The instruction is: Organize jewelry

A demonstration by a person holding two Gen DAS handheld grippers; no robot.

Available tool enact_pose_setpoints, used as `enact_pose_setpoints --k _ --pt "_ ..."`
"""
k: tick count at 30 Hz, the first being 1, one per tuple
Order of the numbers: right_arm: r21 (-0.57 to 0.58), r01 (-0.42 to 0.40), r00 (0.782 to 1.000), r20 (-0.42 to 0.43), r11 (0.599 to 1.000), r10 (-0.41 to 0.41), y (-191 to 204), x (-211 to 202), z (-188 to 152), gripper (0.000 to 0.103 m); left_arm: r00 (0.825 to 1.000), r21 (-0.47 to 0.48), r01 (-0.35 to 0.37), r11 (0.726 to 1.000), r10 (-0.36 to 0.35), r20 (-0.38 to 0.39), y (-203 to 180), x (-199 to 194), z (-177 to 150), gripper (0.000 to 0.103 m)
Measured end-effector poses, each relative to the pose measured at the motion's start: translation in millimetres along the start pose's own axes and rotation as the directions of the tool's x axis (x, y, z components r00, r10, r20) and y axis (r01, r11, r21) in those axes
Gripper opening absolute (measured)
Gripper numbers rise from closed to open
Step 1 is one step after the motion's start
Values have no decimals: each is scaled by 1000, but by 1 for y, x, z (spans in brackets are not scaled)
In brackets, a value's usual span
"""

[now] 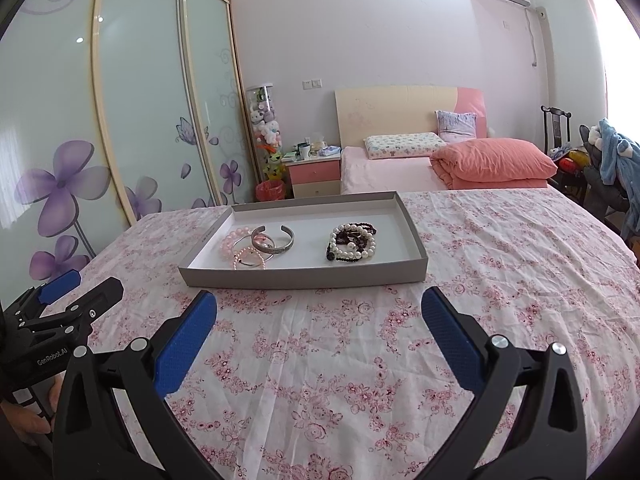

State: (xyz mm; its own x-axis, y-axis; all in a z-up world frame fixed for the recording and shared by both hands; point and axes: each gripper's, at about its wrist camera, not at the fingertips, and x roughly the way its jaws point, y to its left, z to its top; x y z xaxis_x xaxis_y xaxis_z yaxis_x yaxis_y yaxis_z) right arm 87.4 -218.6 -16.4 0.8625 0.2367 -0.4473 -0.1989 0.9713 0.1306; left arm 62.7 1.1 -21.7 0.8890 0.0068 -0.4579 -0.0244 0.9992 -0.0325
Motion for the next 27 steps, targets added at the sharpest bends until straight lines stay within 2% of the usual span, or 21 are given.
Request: enact_pose_setpoints --k 27 --pt "11 -8 1000 -13 1000 8 0 4 1 101 1000 -3 4 1000 -4 -25 -4 7 0 99"
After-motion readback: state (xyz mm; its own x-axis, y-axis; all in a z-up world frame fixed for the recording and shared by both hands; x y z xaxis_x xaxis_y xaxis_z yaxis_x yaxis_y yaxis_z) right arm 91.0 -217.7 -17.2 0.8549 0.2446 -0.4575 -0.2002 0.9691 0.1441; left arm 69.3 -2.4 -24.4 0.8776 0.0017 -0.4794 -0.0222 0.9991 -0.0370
